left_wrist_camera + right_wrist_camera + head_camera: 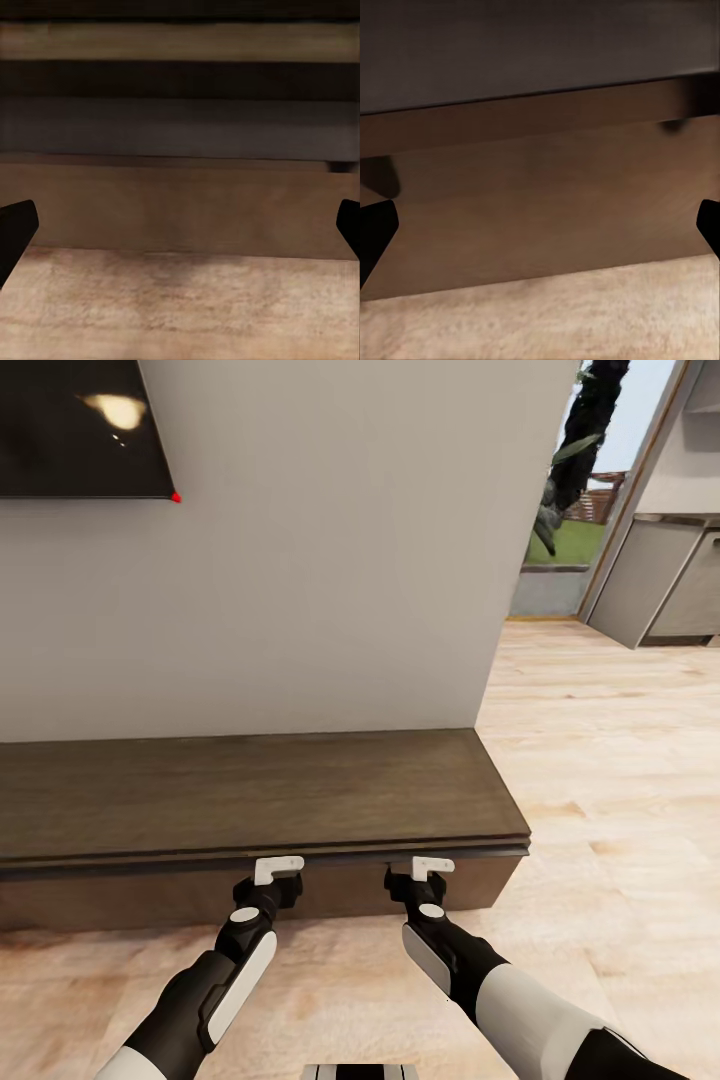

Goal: Place each of the two pumpkins and all three candles from the living room inside a cabinet in the living room (use any cabinet), then make sure every cabinet is closed, and position the cauldron so it is next to a table in the living room.

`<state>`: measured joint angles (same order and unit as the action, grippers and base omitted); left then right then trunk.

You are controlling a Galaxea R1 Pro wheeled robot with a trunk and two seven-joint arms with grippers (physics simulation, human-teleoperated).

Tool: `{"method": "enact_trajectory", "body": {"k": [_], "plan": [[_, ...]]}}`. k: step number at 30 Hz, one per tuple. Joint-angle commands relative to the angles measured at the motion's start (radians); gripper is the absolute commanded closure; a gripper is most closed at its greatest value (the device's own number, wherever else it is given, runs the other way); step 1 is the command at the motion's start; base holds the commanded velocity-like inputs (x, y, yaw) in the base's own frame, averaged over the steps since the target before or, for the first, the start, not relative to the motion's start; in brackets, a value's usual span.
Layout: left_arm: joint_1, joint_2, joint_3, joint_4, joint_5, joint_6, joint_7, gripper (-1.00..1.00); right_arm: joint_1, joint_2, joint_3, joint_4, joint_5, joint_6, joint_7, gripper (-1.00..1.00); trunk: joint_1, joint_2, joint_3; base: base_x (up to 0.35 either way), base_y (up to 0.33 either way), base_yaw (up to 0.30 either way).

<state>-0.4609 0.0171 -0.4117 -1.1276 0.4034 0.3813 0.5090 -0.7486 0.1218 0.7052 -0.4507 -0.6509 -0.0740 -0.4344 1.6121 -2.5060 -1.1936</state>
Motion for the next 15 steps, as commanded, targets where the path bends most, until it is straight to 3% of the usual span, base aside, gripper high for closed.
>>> {"method": "enact_trajectory", "body": {"k": [1, 10, 15], "plan": [[-0.001, 0.001, -0.004, -0.002, 0.009, 0.002, 0.01, -1.0, -0.001, -0.001, 0.007, 0.0, -0.006, -0.007, -0.006, -1.0, 0.0, 0.0, -0.001, 0.077, 0.0, 0.0], [-0.001, 0.001, -0.004, -0.003, 0.008, 0.002, 0.01, -1.0, -0.001, -0.001, 0.007, 0.0, -0.006, -0.007, -0.006, -1.0, 0.0, 0.0, -0.001, 0.054, 0.0, 0.0], [-0.001, 0.001, -0.004, -0.003, 0.009, 0.002, 0.01, -1.0, -0.001, -0.001, 0.007, 0.0, -0.005, -0.007, -0.006, -1.0, 0.0, 0.0, -0.001, -0.188, 0.0, 0.0]]}}
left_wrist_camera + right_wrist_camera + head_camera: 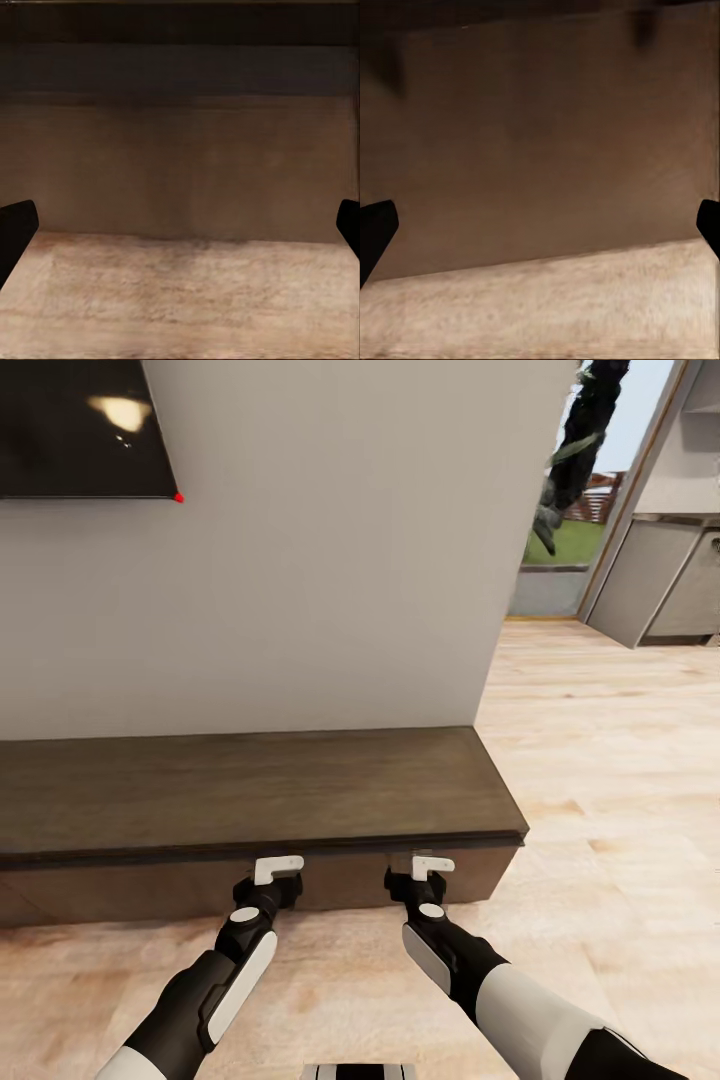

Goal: Place each of the two pumpkins and all three candles from the living room inside a cabinet in the living room (use any cabinet), then make sure every cabinet is closed, and position the cauldron so it is next to a table in the living room.

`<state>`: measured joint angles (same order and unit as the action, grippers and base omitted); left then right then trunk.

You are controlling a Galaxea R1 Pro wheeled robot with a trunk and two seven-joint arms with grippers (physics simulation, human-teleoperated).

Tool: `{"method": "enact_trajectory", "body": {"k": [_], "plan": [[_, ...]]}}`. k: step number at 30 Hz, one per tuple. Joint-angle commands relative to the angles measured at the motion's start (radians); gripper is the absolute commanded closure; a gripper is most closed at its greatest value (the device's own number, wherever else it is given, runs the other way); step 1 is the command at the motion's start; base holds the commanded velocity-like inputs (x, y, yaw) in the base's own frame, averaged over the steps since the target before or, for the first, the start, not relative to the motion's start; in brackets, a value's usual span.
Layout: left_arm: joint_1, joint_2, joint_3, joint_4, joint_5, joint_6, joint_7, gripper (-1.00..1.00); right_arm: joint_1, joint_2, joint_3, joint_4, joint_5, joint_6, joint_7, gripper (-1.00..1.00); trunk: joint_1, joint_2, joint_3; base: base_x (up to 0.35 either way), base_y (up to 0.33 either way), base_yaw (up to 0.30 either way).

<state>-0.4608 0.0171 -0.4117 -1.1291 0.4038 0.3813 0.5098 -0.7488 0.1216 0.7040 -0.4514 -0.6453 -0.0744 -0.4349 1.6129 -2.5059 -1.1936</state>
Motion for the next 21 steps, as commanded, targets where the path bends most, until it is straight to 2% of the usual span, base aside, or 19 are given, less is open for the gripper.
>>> {"method": "enact_trajectory", "body": {"k": [1, 18, 21], "plan": [[-0.001, 0.001, -0.004, -0.001, 0.009, 0.002, 0.01, -1.0, -0.001, 0.0, 0.008, 0.0, -0.011, -0.007, -0.005, -1.0, -0.001, 0.0, -0.001, -0.295, 0.0, 0.0], [-0.001, 0.0, -0.004, -0.007, 0.009, 0.004, 0.01, -1.0, -0.001, 0.0, 0.008, 0.001, -0.017, -0.001, -0.005, -1.0, -0.001, 0.0, -0.001, -0.324, 0.0, 0.0], [-0.002, 0.002, 0.0, -0.018, 0.008, 0.024, 0.012, -1.0, -0.001, -0.001, 0.008, 0.001, -0.017, 0.016, -0.006, -1.0, -0.001, 0.0, -0.001, -0.327, 0.0, 0.0]]}}
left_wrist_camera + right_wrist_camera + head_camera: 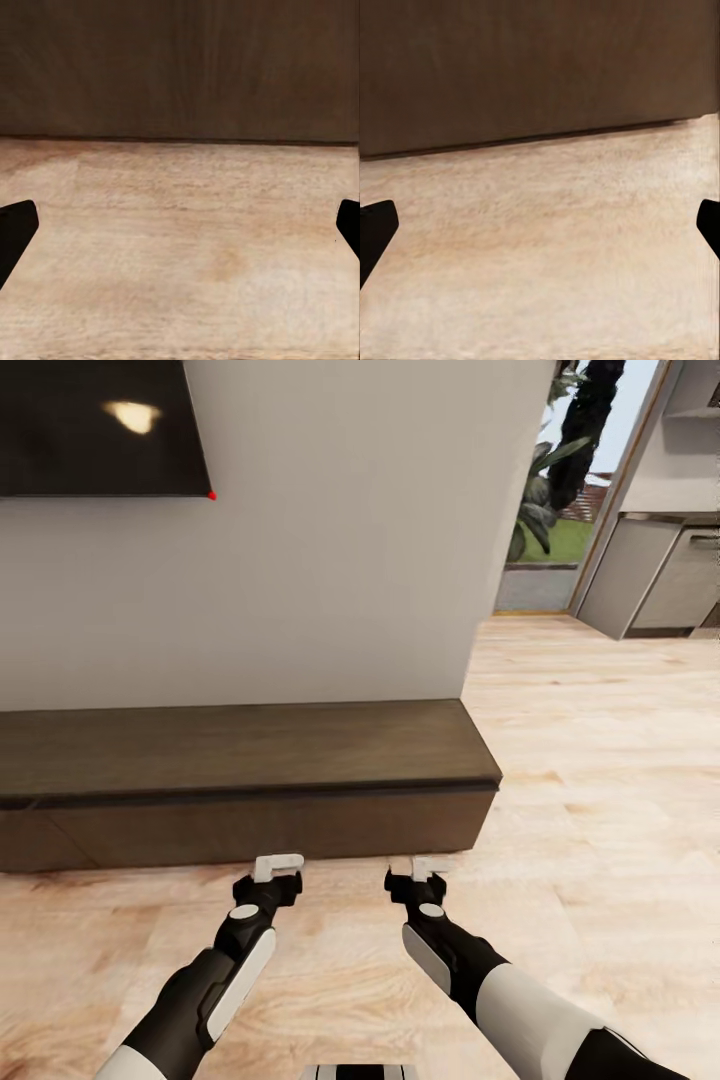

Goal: Place each of the two pumpkins and all three candles from the living room inside a cabinet in the living room (use any cabinet), then make sure every cabinet is closed, and position the cauldron so it is next to a table in the living room.

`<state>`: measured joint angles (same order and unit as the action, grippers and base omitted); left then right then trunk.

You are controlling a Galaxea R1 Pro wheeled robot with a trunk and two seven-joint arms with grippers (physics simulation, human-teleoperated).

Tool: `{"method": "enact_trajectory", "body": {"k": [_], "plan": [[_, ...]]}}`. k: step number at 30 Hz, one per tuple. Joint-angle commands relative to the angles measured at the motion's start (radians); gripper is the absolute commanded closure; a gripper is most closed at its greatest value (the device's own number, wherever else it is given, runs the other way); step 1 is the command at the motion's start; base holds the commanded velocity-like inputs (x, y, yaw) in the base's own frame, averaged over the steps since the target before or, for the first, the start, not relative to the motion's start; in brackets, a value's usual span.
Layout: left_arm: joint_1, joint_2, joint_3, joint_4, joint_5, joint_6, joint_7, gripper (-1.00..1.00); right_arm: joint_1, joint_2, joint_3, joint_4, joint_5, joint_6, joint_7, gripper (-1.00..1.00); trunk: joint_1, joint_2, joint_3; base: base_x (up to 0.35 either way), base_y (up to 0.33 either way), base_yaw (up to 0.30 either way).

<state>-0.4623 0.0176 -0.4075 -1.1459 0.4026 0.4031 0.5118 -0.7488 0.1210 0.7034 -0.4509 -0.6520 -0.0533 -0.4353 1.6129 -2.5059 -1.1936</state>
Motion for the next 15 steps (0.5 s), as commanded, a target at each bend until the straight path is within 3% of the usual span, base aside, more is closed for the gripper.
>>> {"method": "enact_trajectory", "body": {"k": [1, 10, 15], "plan": [[-0.001, 0.002, -0.003, -0.007, 0.009, 0.011, 0.01, -1.0, -0.001, -0.001, 0.008, 0.0, -0.01, 0.0, -0.006, -1.0, -0.001, 0.0, -0.001, -0.328, 0.0, 0.0], [-0.001, 0.006, 0.041, -0.08, 0.023, 0.263, 0.01, -1.0, -0.001, -0.006, 0.003, -0.013, -0.017, 0.126, -0.007, -1.0, -0.001, 0.0, -0.001, -0.321, 0.0, 0.0], [-0.001, 0.003, 0.062, -0.09, 0.032, 0.329, 0.011, -1.0, -0.001, -0.007, 0.001, -0.018, -0.022, 0.22, -0.012, -1.0, -0.001, 0.0, -0.001, -0.18, 0.0, 0.0]]}}
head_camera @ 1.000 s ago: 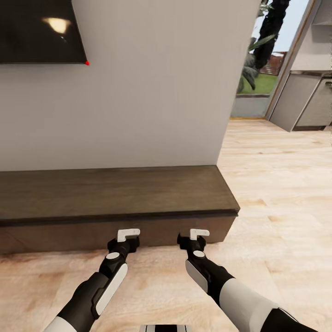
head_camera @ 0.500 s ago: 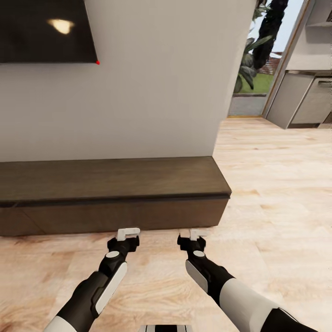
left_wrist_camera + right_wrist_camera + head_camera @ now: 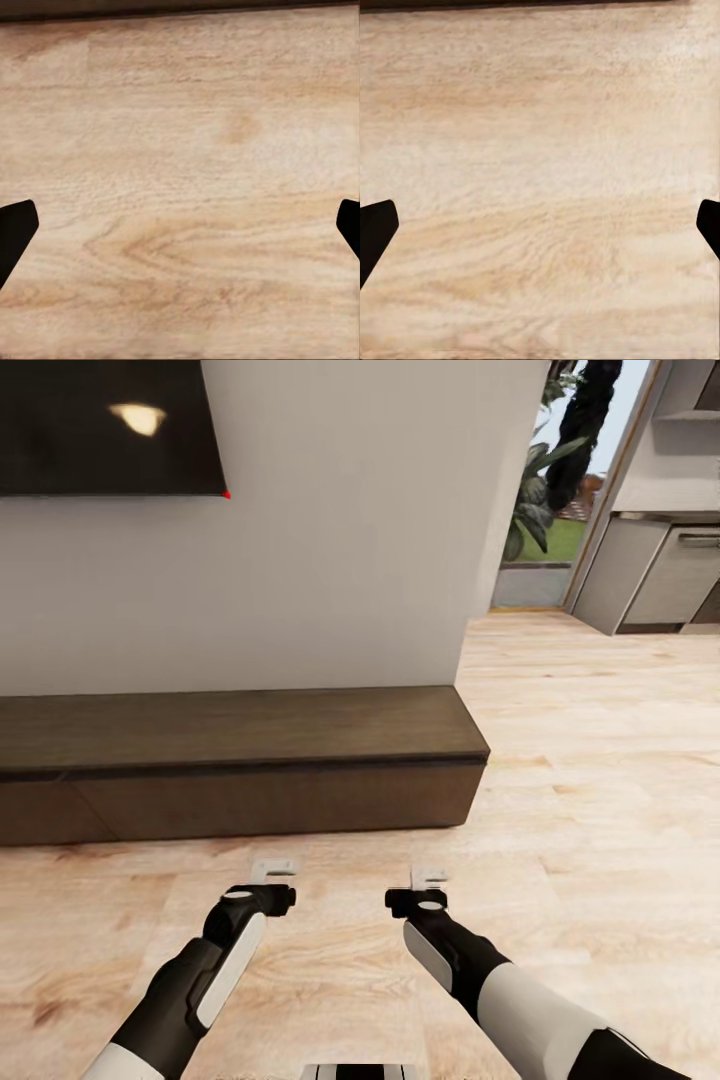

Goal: Place each of the two pumpkins and all three candles from the living room inside a cabinet in the living room (use any cabinet), then make sure every cabinet is closed, and position the cauldron so it is next to a table in the living room.

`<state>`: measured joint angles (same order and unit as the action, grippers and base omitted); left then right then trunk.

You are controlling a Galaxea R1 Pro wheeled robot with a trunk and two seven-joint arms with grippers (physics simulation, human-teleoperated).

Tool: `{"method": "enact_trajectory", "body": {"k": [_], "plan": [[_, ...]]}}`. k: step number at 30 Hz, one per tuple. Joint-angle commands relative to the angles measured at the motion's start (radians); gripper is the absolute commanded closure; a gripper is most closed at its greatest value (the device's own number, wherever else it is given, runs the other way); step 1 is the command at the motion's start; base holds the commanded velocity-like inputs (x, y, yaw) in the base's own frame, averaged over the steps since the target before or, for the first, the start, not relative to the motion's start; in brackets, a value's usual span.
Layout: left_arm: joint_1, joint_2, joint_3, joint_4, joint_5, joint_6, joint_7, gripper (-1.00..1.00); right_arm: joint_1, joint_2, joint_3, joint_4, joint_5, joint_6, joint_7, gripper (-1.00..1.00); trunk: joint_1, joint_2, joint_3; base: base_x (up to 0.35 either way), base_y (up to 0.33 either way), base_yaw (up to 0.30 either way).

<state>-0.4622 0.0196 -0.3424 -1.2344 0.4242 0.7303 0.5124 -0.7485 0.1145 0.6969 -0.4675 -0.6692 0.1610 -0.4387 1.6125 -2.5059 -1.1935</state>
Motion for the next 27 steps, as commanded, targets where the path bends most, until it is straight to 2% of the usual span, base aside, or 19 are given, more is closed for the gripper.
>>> {"method": "enact_trajectory", "body": {"k": [1, 3, 4, 8, 12, 16, 21, 27], "plan": [[0.0, 0.001, 0.003, -0.002, 0.019, 0.022, 0.01, -1.0, 0.001, -0.001, 0.004, -0.002, -0.006, 0.035, -0.009, -1.0, 0.0, 0.0, -0.001, -0.058, 0.0, 0.0], [0.0, 0.002, 0.013, -0.003, 0.034, 0.043, 0.01, -1.0, 0.002, -0.001, -0.005, -0.002, -0.008, 0.062, -0.009, -1.0, 0.0, 0.0, -0.001, -0.042, 0.0, 0.0], [0.0, 0.004, 0.023, -0.001, 0.054, 0.061, 0.01, -1.0, 0.003, -0.001, -0.02, -0.002, -0.014, 0.085, -0.01, -1.0, 0.0, 0.0, -0.001, -0.024, 0.0, 0.0], [0.003, 0.012, 0.044, 0.006, 0.119, 0.086, 0.011, -1.0, 0.005, -0.001, -0.064, -0.002, -0.062, 0.148, -0.009, -1.0, 0.0, 0.0, -0.001, -0.011, 0.0, 0.0], [0.006, 0.013, 0.052, 0.044, 0.153, 0.089, 0.014, -1.0, 0.009, -0.001, -0.08, -0.002, -0.106, 0.167, -0.005, -1.0, -0.002, 0.0, 0.011, -0.003, 0.0, 0.0], [0.007, 0.008, 0.054, 0.137, 0.16, 0.084, 0.017, -1.0, 0.021, -0.002, -0.084, -0.001, -0.125, 0.172, -0.004, -1.0, -0.004, 0.001, 0.026, 0.0, 0.0, 0.0], [0.007, 0.008, 0.054, 0.179, 0.166, 0.08, 0.016, -1.0, 0.058, -0.002, -0.085, -0.001, -0.128, 0.168, -0.005, -1.0, -0.006, 0.002, 0.046, 0.0, 0.0, 0.0], [0.008, 0.003, 0.053, 0.279, 0.166, 0.054, 0.012, -1.0, 0.089, -0.002, -0.085, 0.01, -0.129, 0.167, -0.004, -1.0, -0.008, 0.004, 0.069, 0.0, 0.0, 0.0]]}}
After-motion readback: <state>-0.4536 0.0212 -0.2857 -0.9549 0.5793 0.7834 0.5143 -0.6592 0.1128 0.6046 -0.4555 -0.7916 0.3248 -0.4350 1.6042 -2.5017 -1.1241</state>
